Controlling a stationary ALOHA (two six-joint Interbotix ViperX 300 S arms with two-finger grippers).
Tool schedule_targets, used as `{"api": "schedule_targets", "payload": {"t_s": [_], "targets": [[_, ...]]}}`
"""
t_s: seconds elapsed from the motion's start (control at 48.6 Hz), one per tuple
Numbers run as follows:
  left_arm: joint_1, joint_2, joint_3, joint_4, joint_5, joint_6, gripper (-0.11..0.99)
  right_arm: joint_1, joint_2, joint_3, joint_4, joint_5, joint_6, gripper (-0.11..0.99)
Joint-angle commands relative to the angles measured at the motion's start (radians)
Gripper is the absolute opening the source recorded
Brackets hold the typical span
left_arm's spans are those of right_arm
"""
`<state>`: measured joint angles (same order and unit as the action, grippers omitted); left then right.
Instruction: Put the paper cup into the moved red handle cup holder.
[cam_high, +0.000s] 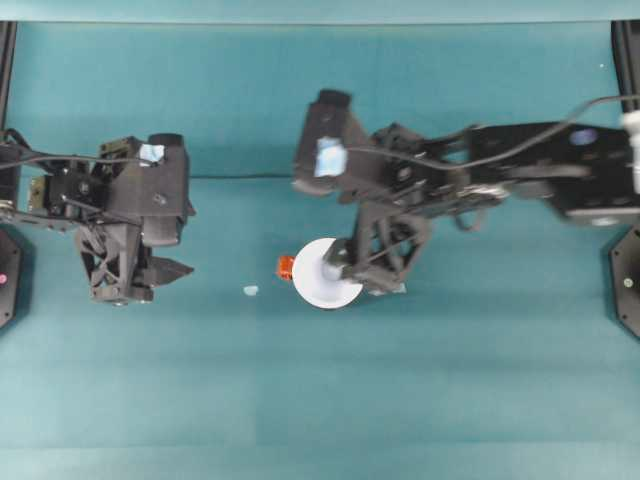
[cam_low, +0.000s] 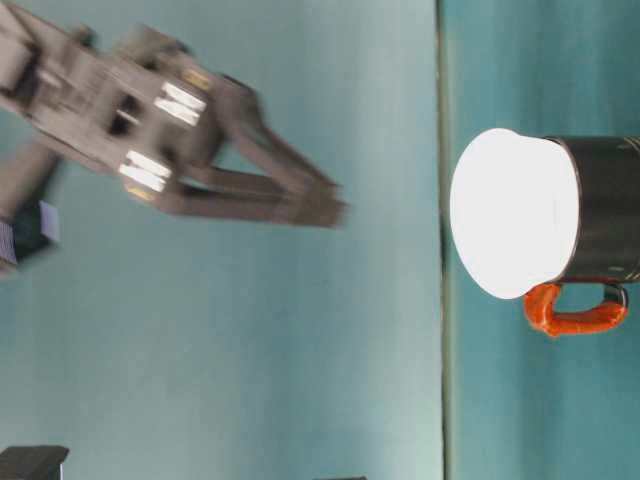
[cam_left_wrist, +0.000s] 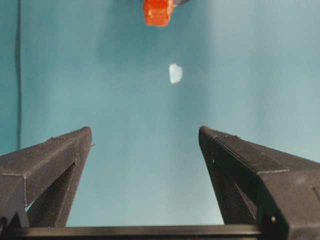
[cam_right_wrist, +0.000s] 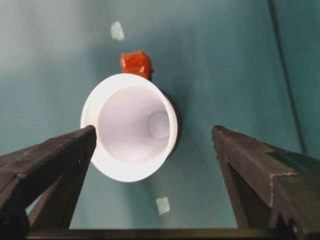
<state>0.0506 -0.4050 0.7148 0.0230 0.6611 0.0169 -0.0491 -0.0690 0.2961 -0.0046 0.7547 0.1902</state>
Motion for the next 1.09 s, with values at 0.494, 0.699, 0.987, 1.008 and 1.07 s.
{"api": "schedule_targets", "payload": {"t_s": [0.494,0.699,0.987,1.008,1.07], "targets": [[-0.002,-0.026,-0.006,0.003,-0.006,-0.002,0.95,0.014,-0.173,0.0,0.0,0.035,-0.06,0.89],[-0.002,-0.028,-0.006,0.003,-0.006,0.0,0.95,0.014,-0.227,0.041,0.0,0.026,-0.078,0.89],[-0.002,-0.029,-0.005,0.003,-0.005,0.002,0.95,0.014,-0.324,0.138,0.0,-0.091,-0.095,0.89],[-0.002,-0.029,-0.005,0.003,-0.006,0.002,0.95,0.014,-0.33,0.144,0.0,-0.097,-0.094,0.89],[-0.002,-0.028,-0.005,0.003,-0.005,0.005,0.95,0.014,-0.342,0.158,0.0,-0.11,-0.094,0.89]]}}
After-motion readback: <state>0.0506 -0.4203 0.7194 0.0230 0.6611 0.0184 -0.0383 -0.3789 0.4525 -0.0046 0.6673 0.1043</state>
